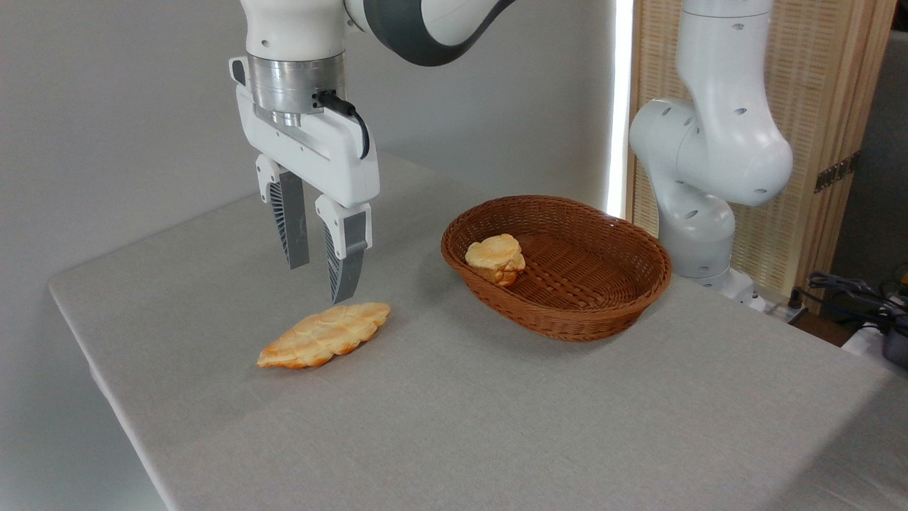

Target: Put bread into the basket

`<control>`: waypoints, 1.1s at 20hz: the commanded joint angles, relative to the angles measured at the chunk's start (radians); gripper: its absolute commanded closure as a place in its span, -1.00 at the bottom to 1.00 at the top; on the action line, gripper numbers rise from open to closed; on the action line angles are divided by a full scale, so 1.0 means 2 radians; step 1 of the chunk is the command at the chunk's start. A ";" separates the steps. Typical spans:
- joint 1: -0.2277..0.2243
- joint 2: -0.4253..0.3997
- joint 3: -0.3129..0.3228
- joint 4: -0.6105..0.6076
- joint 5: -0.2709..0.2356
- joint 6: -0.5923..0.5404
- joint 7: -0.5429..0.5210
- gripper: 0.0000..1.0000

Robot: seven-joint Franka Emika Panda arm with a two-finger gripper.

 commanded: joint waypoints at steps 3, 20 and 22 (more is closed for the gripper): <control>-0.004 0.004 0.003 0.005 0.005 0.002 -0.009 -1.00; -0.018 0.041 -0.011 -0.002 0.005 -0.004 -0.002 -1.00; -0.020 0.053 -0.015 -0.002 0.005 -0.001 -0.002 -1.00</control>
